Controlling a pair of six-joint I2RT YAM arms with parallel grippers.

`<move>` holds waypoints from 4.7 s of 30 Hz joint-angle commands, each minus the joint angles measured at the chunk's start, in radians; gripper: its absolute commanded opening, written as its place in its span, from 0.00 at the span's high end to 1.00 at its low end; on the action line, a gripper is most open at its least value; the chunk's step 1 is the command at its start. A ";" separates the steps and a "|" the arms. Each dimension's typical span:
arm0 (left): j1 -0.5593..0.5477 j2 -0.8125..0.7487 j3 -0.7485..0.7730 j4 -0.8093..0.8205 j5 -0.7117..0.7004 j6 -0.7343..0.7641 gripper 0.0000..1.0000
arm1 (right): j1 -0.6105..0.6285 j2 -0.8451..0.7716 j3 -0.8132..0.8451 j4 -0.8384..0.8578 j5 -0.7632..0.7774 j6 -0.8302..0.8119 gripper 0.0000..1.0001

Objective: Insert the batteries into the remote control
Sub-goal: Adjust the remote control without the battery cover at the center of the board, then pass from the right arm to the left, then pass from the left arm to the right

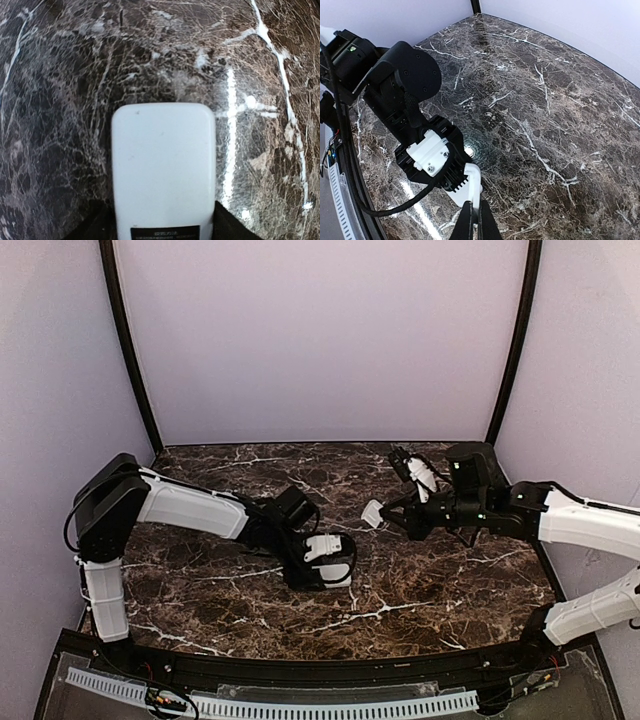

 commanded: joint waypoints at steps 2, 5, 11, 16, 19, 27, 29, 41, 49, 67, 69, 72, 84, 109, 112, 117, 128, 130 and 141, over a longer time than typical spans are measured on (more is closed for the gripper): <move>0.017 -0.099 -0.040 0.015 0.040 -0.032 0.13 | -0.005 0.019 0.021 0.035 -0.065 -0.043 1.00; 0.017 -0.189 -0.065 0.088 0.086 -0.076 0.02 | 0.003 0.020 0.029 0.028 -0.099 -0.083 1.00; 0.017 -0.432 -0.203 0.266 0.053 -0.171 0.02 | 0.081 0.030 0.060 -0.011 -0.077 -0.194 1.00; 0.015 -0.619 -0.345 0.447 0.111 -0.261 0.10 | 0.148 0.039 0.077 -0.020 -0.072 -0.250 1.00; 0.011 -0.672 -0.372 0.468 0.181 -0.281 0.20 | 0.163 0.032 0.084 -0.008 -0.081 -0.250 1.00; -0.039 -0.654 -0.337 0.439 0.165 -0.271 0.38 | 0.225 0.067 0.133 -0.016 -0.109 -0.265 1.00; -0.053 -0.644 -0.325 0.436 0.153 -0.272 0.47 | 0.238 0.076 0.143 -0.019 -0.110 -0.267 1.00; -0.080 -0.611 -0.296 0.396 0.197 -0.243 0.68 | 0.255 0.097 0.166 -0.024 -0.106 -0.275 1.00; -0.088 -0.614 -0.285 0.392 0.187 -0.221 0.95 | 0.255 0.076 0.160 -0.021 -0.140 -0.272 0.79; -0.367 -0.857 -0.527 0.572 -0.530 0.447 1.00 | 0.015 0.015 0.021 0.272 -0.704 0.283 0.30; -0.429 -0.839 -0.545 0.618 -0.647 0.554 1.00 | 0.013 0.029 0.014 0.314 -0.737 0.339 0.31; -0.519 -0.812 -0.596 0.758 -0.808 0.721 1.00 | -0.004 0.048 0.014 0.342 -0.787 0.399 0.35; -0.650 -0.661 -0.732 1.336 -0.951 1.279 1.00 | -0.010 0.171 -0.001 0.428 -0.929 0.479 0.58; -0.693 -0.532 -0.722 1.475 -0.957 1.439 1.00 | 0.065 0.329 0.045 0.597 -1.053 0.587 0.62; -0.694 -0.517 -0.722 1.503 -0.956 1.449 1.00 | 0.070 0.354 0.040 0.671 -1.072 0.642 0.64; -0.695 -0.515 -0.722 1.514 -0.952 1.465 1.00 | 0.073 0.369 0.045 0.683 -1.078 0.650 0.66; -0.695 -0.490 -0.719 1.557 -0.956 1.505 1.00 | 0.086 0.413 0.022 0.837 -1.151 0.769 0.82; -0.694 -0.485 -0.721 1.568 -0.956 1.513 1.00 | 0.089 0.419 0.026 0.840 -1.155 0.777 0.82; -0.695 -0.480 -0.730 1.577 -0.966 1.521 0.99 | 0.099 0.431 0.033 0.866 -1.173 0.808 1.00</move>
